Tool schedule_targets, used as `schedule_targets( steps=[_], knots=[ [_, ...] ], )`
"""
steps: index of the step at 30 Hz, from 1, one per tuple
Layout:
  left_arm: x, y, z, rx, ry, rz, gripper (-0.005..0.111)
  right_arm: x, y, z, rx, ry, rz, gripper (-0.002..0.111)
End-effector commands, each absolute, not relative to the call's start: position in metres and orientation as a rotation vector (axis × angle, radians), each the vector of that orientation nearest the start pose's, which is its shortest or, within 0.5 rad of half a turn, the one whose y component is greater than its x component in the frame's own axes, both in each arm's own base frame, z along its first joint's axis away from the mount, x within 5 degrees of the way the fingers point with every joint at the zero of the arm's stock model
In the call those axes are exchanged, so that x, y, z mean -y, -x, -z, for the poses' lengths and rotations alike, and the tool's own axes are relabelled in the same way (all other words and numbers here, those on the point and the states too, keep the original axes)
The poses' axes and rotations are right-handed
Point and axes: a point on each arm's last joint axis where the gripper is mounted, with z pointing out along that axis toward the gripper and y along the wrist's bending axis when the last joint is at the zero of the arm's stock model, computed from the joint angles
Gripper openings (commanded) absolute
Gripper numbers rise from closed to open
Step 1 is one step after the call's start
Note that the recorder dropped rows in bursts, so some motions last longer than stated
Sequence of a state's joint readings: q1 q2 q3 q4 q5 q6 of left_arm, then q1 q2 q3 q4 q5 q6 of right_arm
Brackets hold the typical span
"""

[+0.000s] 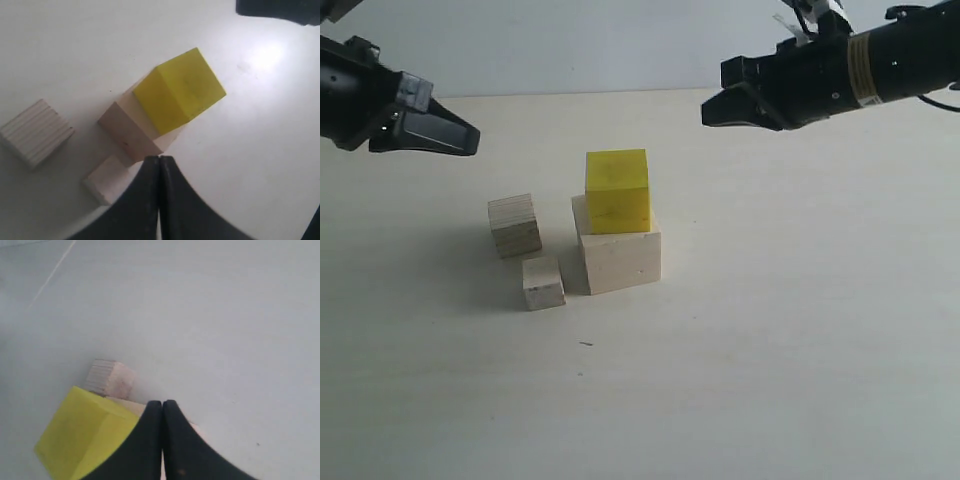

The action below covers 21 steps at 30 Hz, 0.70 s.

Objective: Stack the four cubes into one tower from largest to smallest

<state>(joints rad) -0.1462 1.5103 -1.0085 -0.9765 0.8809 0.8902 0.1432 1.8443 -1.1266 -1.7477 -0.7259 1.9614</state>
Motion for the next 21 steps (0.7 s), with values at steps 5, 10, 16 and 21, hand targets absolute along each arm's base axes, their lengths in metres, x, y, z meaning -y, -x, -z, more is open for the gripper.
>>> schedule_targets(
  steps=[5,10,16,21],
  knots=[
    [0.126,-0.306,-0.223,-2.504,-0.425,0.895,0.000,-0.106,-0.358,-0.188,-2.380,0.177,-0.956,0.000],
    [0.130,-0.316,-0.194,-2.574,-0.317,0.950,0.000,-0.108,-0.358,-0.178,-2.397,0.221,-0.973,0.000],
    [0.134,-0.322,-0.178,-2.598,-0.220,1.018,0.000,-0.111,-0.358,-0.156,-2.459,0.224,-1.050,0.000],
    [0.132,-0.327,-0.178,-2.571,-0.168,0.988,0.000,-0.113,-0.358,-0.141,-2.497,0.217,-1.082,0.000]
  ],
)
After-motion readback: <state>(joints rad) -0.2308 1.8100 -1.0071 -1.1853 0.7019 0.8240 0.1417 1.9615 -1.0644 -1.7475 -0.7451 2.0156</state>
